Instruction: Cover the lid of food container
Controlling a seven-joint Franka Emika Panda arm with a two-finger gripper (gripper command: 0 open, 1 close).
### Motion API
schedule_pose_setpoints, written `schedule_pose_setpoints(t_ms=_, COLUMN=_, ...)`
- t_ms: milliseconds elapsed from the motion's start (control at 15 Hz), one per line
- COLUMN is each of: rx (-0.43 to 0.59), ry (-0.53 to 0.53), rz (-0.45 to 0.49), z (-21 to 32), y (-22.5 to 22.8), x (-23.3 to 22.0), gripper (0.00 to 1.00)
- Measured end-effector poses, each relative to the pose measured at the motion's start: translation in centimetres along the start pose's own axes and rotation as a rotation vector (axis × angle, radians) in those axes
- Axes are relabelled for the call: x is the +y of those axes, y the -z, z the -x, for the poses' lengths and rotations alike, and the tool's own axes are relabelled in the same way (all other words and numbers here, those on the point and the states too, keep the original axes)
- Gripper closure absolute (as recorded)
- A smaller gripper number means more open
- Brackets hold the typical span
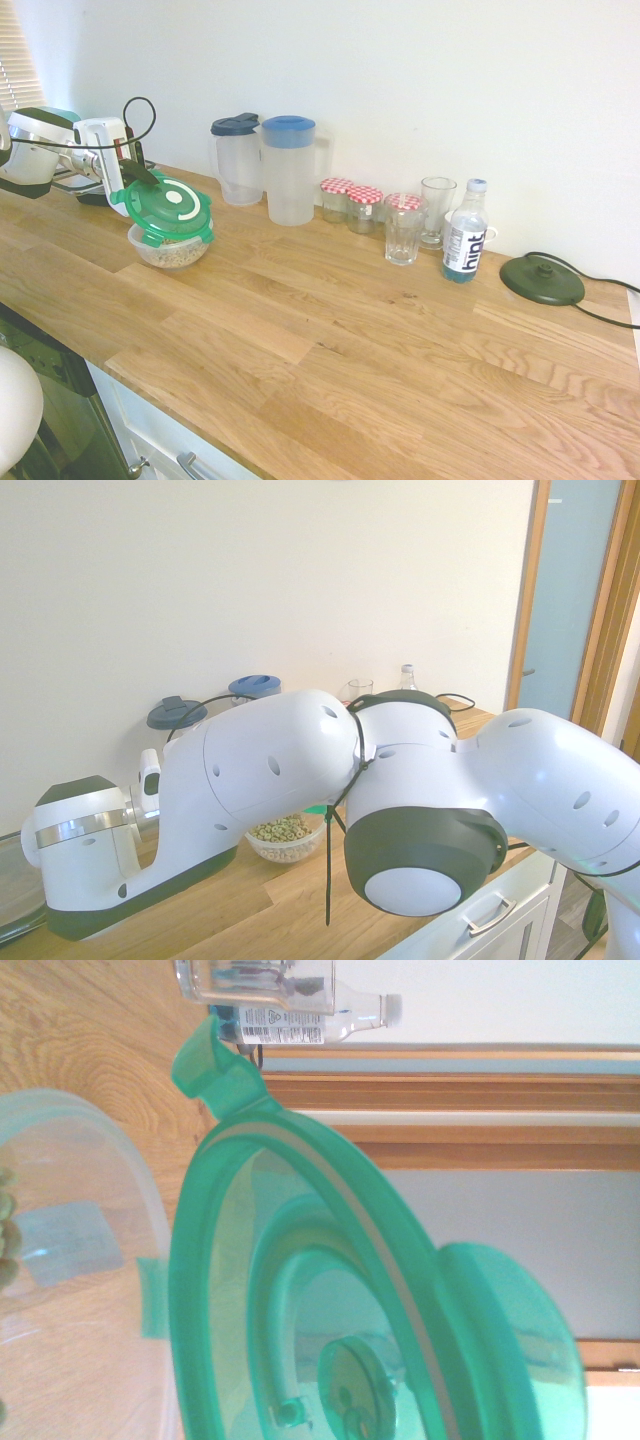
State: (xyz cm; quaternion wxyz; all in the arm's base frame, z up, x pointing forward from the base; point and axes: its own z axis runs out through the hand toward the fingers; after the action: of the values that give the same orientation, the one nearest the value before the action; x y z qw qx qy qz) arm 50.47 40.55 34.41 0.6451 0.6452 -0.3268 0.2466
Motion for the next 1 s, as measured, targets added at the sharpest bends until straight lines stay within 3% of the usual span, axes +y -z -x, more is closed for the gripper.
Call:
schedule_pose_setpoints(t_ms=400, rx=-0.073, ry=0.084, rz=-0.142, z=1.3, y=2.6, x=1.3, gripper=0.0)
schedule_pose_setpoints(t_ms=1000, rx=-0.374, ry=0.243, rz=-0.382, z=-0.8, y=4.3, x=8.4, gripper=0.0)
